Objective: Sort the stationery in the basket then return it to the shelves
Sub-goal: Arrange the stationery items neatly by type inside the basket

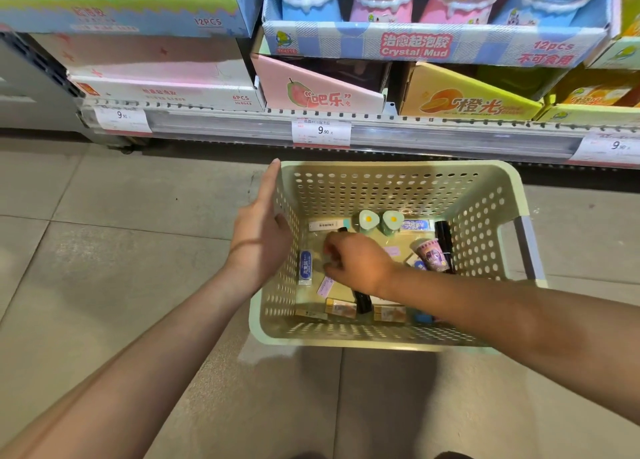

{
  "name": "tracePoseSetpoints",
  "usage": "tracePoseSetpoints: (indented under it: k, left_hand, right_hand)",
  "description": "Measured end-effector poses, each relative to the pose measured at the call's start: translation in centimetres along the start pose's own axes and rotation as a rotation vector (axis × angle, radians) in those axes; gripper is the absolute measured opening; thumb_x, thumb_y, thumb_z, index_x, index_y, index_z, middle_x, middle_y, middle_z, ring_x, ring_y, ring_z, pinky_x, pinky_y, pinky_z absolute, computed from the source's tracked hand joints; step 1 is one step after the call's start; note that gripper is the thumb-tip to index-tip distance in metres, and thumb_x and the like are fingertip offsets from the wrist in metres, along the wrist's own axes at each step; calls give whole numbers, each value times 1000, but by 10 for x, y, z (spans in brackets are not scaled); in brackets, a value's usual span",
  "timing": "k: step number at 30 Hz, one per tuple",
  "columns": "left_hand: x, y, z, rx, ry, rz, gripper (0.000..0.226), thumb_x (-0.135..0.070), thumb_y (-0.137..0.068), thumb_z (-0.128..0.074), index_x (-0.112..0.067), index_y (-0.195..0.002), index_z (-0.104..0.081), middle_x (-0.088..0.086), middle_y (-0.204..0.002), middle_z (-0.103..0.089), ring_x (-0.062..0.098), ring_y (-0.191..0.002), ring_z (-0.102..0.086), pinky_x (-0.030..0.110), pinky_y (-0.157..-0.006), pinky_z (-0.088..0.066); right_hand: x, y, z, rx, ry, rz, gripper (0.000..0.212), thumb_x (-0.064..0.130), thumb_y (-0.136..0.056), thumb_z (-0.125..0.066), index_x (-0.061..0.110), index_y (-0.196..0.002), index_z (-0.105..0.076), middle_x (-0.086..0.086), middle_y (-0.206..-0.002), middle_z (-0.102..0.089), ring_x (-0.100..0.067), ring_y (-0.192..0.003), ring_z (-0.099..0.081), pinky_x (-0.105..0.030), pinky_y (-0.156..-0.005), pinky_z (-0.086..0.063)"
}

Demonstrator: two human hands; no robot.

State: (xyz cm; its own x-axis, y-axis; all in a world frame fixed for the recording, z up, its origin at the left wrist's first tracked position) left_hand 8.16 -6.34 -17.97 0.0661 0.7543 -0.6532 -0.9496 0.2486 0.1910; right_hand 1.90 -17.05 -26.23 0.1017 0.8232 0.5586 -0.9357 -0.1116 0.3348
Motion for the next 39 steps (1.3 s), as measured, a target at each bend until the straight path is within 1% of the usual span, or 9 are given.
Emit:
tracePoseSetpoints:
  k: [5, 10, 17, 20, 24, 26, 31, 35, 39]
  left_hand:
    - [0, -3, -2, -6, -24, -36, 75, 5, -89, -40, -33, -147, -13, 3, -86, -57, 3, -56, -45, 18, -50, -30]
    - [3, -3, -2, -18, -6, -71, 75, 6, -88, -42, -31, -148, -15, 7, -82, -61, 7, -53, -47, 19, -50, -32]
    - [2, -4, -2, -18, -19, -87, 75, 6, -88, -43, -29, -148, -15, 6, -86, -60, 5, -54, -45, 14, -49, -31]
    - [3, -4, -2, -11, -31, -76, 74, 5, -89, -41, -29, -148, -14, 4, -81, -58, 7, -54, -45, 14, -48, -31]
    - [3, -4, -3, -3, -44, -65, 74, 4, -89, -41, -31, -149, -12, -5, -71, -51, 6, -55, -45, 9, -44, -34]
    - [1, -3, -2, 0, -49, -64, 74, 4, -89, -41, -30, -149, -12, -3, -74, -52, 5, -55, -44, 8, -44, -35]
    - [0, -3, -3, 7, -75, -53, 75, 3, -90, -41, -31, -149, -9, 4, -86, -58, 5, -57, -45, 12, -48, -28]
    - [3, -5, -4, 2, -68, -52, 76, 3, -90, -41, -32, -148, -9, 4, -93, -60, 5, -60, -48, 14, -52, -31]
    - [3, -5, -4, -7, -78, -48, 75, 3, -89, -41, -31, -149, -10, 0, -82, -56, 5, -56, -45, 11, -46, -30]
  right_hand:
    - [-3, -26, -33, 59, -92, -203, 51, 27, -78, -70, 7, -120, -49, -12, -118, -58, -29, -107, -57, -27, -74, -43]
    - [12, -31, -40, 159, 130, -193, 79, 42, -76, -72, 12, -136, -31, -8, -133, -45, -25, -121, -49, -38, -86, -48]
    - [19, -28, -43, 191, 219, -152, 70, 34, -80, -67, 16, -137, -31, -9, -129, -45, -28, -114, -54, -35, -79, -47]
    - [19, -24, -46, 193, 251, -140, 68, 24, -80, -68, 17, -137, -31, -10, -127, -43, -29, -108, -58, -32, -67, -43]
    - [16, -19, -50, 229, 294, -104, 68, 24, -81, -65, 23, -140, -30, -10, -131, -40, -30, -107, -58, -31, -68, -45]
    - [14, -19, -49, 224, 310, -98, 65, 27, -83, -64, 23, -139, -30, -10, -131, -41, -31, -107, -58, -32, -67, -45]
    - [8, -24, -45, 151, 242, -110, 58, 10, -85, -58, 15, -137, -32, -13, -128, -48, -32, -108, -58, -32, -66, -44]
    - [-2, -27, -32, 60, 139, -154, 39, 14, -84, -61, 8, -122, -50, -13, -121, -56, -30, -110, -56, -31, -78, -48]
    - [-8, -32, -33, 56, 127, -98, 27, 7, -83, -59, 9, -109, -64, -12, -114, -58, -31, -106, -56, -32, -81, -49]
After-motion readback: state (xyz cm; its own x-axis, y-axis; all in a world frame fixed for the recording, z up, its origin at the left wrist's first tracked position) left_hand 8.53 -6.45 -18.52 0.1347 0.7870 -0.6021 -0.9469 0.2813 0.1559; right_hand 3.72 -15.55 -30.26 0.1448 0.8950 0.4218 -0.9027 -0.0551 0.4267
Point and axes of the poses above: each hand's wrist, its own y-axis away from the middle knuckle, its own z-axis out of the back of the hand, x = y × z, the point moved 9 cm from there along -y, towards the middle knuckle
